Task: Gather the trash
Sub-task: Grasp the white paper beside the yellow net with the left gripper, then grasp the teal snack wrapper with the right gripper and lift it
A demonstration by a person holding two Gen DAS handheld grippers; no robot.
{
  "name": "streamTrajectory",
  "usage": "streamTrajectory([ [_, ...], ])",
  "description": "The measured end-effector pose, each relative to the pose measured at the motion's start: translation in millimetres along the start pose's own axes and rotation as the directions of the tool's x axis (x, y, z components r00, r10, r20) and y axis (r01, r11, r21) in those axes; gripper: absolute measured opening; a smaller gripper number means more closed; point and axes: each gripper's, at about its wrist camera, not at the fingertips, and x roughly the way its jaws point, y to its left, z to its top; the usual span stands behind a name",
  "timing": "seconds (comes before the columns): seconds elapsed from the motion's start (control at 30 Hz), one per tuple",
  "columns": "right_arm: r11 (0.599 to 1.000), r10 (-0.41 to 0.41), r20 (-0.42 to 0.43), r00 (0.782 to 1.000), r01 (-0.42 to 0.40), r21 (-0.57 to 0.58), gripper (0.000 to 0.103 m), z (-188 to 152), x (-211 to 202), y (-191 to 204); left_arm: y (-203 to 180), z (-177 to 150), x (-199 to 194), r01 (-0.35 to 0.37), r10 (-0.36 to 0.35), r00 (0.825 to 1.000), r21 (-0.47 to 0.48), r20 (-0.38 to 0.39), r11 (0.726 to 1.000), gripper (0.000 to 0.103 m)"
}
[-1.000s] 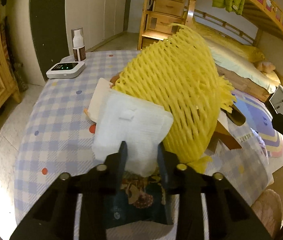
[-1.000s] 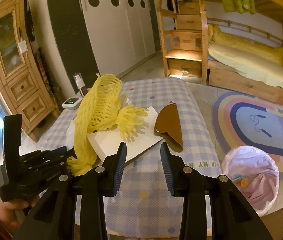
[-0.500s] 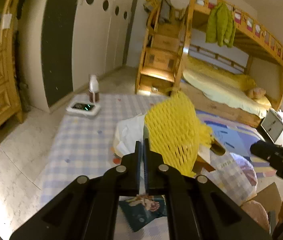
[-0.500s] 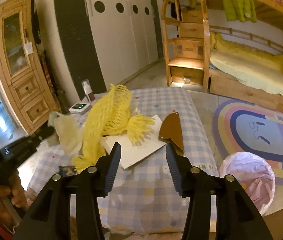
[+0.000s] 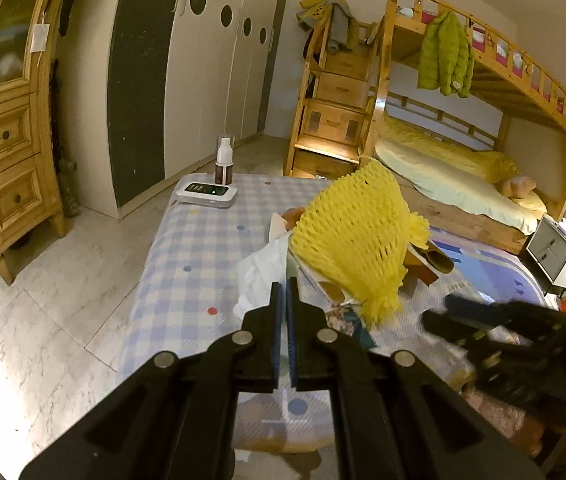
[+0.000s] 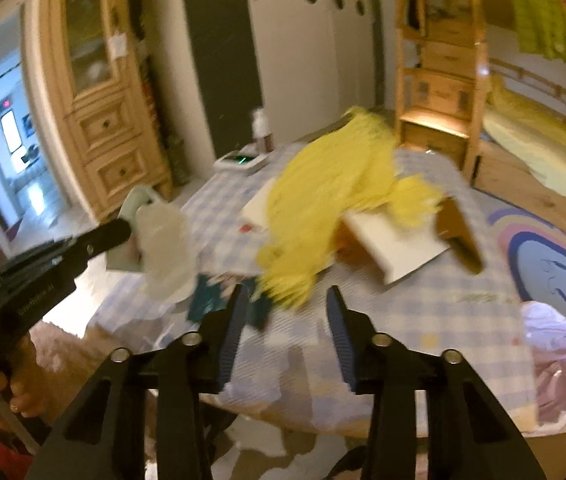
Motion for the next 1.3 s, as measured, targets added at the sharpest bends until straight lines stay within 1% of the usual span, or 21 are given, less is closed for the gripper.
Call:
streamTrajectory([
  [0.13, 1.000, 0.021, -0.050, 0.999, -0.022, -0.015, 0.033, -10, 23, 15, 6, -2, -1, 0.004, -0.004, 1.000, -0.006, 0.011, 1.000, 0.001],
  [0.33, 1.000, 0.025, -0.097, 0.995, -0.024, 0.005, 0.033, -14, 45, 18, 12, -8, -1, 0.011, -0.011, 1.000, -0.010, 0.016, 1.000, 0.001],
  [0.6, 0.999, 0.039, -0.113, 0.993, -0.037, 0.025, 0.033, -13, 61, 17, 17, -11, -2, 0.010, -0.010, 1.000, -0.015, 0.007, 1.000, 0.001],
  [0.63, 0.999, 0.046, -0.116, 0.992, -0.043, 0.027, 0.030, -13, 62, 18, 17, -11, -3, 0.009, -0.009, 1.000, -0.015, 0.006, 1.000, 0.001],
  [0.7, 0.998, 0.061, -0.114, 0.992, -0.059, 0.022, 0.018, -13, 62, 18, 18, -11, -3, 0.005, -0.005, 1.000, -0.018, 0.005, 1.000, 0.001],
  [0.73, 0.998, 0.065, -0.110, 0.992, -0.064, 0.015, 0.014, -13, 61, 19, 19, -10, -3, 0.005, -0.004, 1.000, -0.020, 0.007, 1.000, 0.001],
  [0.8, 0.998, 0.068, -0.100, 0.993, -0.069, -0.002, 0.011, -13, 57, 21, 21, -10, -5, 0.001, -0.001, 1.000, -0.027, 0.012, 1.000, 0.001],
  [0.87, 0.997, 0.072, -0.082, 0.994, -0.074, -0.018, 0.009, -12, 50, 25, 23, -10, -8, 0.005, -0.004, 1.000, -0.038, 0.016, 0.999, 0.001],
  [0.93, 0.996, 0.088, -0.052, 0.995, -0.089, -0.023, 0.005, -7, 38, 27, 24, -8, -12, 0.016, -0.014, 0.999, -0.046, 0.030, 0.999, 0.001],
  [1.0, 0.995, 0.094, -0.009, 0.996, -0.094, -0.034, 0.005, 1, 23, 27, 24, -3, -20, 0.020, -0.018, 0.998, -0.046, 0.053, 0.999, 0.001],
  [1.1, 0.994, 0.105, 0.043, 0.994, -0.103, -0.042, 0.004, 11, 2, 24, 17, 8, -33, 0.024, -0.021, 0.995, -0.021, 0.100, 1.000, 0.001],
  [1.2, 0.994, 0.103, 0.103, 0.989, -0.099, -0.042, 0.004, 20, -23, 17, 4, 20, -44, 0.047, -0.048, 0.989, 0.014, 0.141, 0.999, 0.001],
  [1.3, 0.994, 0.107, 0.146, 0.983, -0.103, -0.036, 0.004, 28, -44, 7, -14, 29, -45, 0.081, -0.086, 0.984, 0.043, 0.159, 0.996, 0.001],
])
